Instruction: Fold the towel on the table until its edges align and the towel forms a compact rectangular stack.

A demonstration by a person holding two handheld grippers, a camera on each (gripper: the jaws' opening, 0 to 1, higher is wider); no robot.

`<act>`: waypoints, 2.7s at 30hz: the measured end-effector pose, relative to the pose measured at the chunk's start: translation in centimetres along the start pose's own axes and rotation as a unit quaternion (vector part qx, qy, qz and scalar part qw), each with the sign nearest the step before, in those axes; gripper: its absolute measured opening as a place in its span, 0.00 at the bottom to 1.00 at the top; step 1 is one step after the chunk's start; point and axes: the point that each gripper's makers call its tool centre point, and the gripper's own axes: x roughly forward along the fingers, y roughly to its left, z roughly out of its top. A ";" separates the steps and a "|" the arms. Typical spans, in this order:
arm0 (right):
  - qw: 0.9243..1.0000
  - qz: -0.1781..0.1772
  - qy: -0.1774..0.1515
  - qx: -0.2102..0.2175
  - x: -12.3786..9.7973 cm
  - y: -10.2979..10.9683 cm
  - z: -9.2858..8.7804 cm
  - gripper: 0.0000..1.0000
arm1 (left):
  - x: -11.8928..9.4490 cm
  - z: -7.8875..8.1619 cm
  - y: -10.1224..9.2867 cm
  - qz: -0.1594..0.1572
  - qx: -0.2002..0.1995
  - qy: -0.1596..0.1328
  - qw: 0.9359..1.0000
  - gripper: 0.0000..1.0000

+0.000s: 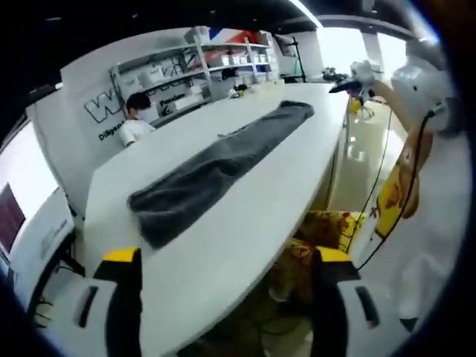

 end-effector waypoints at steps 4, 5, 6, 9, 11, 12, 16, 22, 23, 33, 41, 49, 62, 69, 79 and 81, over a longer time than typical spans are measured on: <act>0.999 -0.015 -0.027 0.030 -0.2 -0.2 0.3 0.99 | -0.1 0.2 -0.3 0.002 -0.012 -0.014 1.000 0.99; 0.999 -0.015 -0.033 0.035 -0.2 -0.2 0.4 0.99 | -0.1 0.1 -0.3 -0.001 -0.013 -0.017 1.000 0.99; 0.999 -0.016 -0.035 0.036 -0.2 -0.3 0.3 0.99 | 0.0 0.1 -0.3 -0.003 -0.014 -0.018 1.000 0.99; 0.998 -0.023 -0.034 0.044 0.0 -0.7 0.0 0.99 | 0.2 -0.1 -0.5 -0.008 -0.013 -0.016 1.000 0.99; 0.998 -0.025 -0.025 0.056 0.3 -1.5 -0.7 1.00 | 0.1 0.0 -0.5 -0.007 -0.010 -0.016 1.000 0.99; 0.998 -0.024 -0.023 0.060 0.4 -1.5 -0.7 1.00 | 0.1 0.0 -0.5 -0.008 -0.011 -0.017 1.000 0.99; 0.996 -0.017 -0.027 0.079 1.1 -1.6 -0.8 1.00 | -0.1 -0.3 -0.6 -0.006 -0.013 -0.019 1.000 0.99; 0.997 -0.019 -0.018 0.078 3.1 -5.6 -2.5 0.94 | -0.4 -0.7 -0.7 -0.003 -0.018 -0.015 1.000 0.99; 0.996 -0.017 -0.016 0.081 3.5 -6.5 -2.9 0.88 | -0.5 -0.7 -0.7 -0.002 -0.018 -0.015 1.000 0.99; 0.992 0.003 -0.003 0.126 7.2 -13.8 -5.3 0.49 | -1.1 -0.3 -1.1 -0.001 -0.025 -0.019 1.000 0.99; 0.933 0.001 -0.048 0.357 7.8 -13.9 -4.2 0.48 | -0.9 0.1 -1.4 -0.002 -0.024 -0.010 1.000 0.99; 0.887 -0.032 -0.087 0.453 7.5 -12.7 -3.6 0.43 | 0.3 1.5 -2.6 -0.032 -0.009 -0.023 0.999 0.99; 0.850 -0.021 -0.100 0.516 9.0 -11.4 -3.9 0.32 | 0.1 1.0 -2.7 -0.036 -0.016 -0.029 0.999 0.99; 0.842 -0.021 -0.105 0.528 10.4 -10.7 -3.3 0.17 | -0.7 0.5 -2.5 -0.027 -0.025 -0.035 0.999 0.99; 0.858 -0.034 -0.140 0.492 8.6 -10.2 1.2 0.08 | -1.1 -0.5 -1.7 -0.023 -0.034 -0.035 0.999 0.99; 0.863 -0.028 -0.156 0.480 8.2 -10.5 3.4 0.08 | -1.0 -0.5 -1.6 -0.024 -0.035 -0.038 0.998 0.99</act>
